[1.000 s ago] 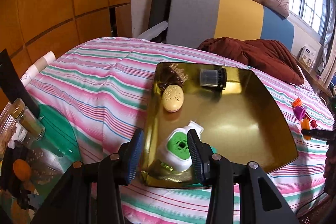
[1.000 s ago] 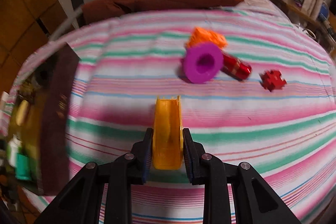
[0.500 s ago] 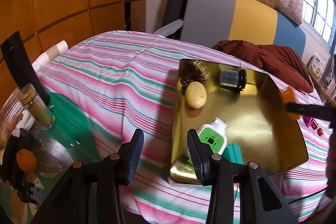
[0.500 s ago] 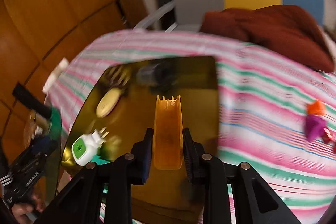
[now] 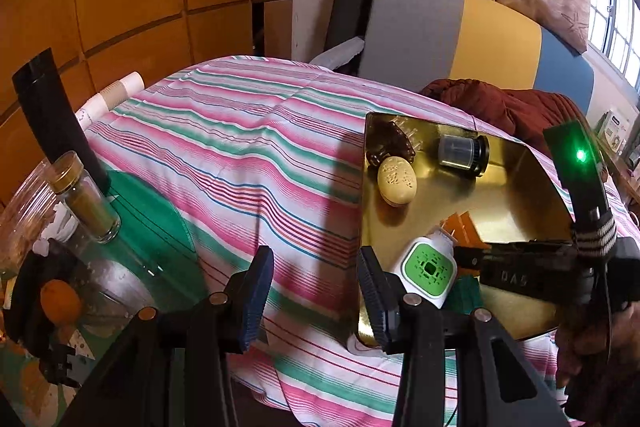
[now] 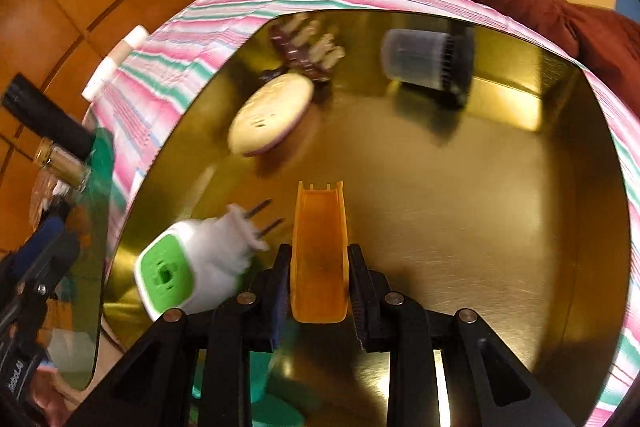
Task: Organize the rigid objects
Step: 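Carry the yellow channel piece with the right tool and drop it in the tray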
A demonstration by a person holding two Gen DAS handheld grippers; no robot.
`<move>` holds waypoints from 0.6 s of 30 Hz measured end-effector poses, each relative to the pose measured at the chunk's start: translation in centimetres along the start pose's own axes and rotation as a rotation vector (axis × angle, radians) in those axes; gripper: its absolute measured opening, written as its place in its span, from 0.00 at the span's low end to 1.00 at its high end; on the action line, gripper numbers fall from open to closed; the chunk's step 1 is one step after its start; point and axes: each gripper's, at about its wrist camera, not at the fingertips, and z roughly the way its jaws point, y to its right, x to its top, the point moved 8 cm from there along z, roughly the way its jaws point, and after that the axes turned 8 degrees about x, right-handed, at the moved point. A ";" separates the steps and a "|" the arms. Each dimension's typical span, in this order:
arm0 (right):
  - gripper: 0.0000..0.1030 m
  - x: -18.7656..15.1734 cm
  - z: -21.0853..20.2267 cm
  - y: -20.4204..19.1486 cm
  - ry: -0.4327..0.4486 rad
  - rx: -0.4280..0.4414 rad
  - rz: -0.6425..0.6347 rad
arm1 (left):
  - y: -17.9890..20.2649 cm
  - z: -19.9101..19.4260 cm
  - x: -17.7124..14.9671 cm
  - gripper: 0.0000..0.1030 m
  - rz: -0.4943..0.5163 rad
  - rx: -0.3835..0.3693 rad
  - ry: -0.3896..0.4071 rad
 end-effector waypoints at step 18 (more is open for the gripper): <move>0.45 -1.2 -3.5 0.9 0.111 0.030 0.017 | 1.7 -1.4 0.2 0.42 0.044 -0.013 0.023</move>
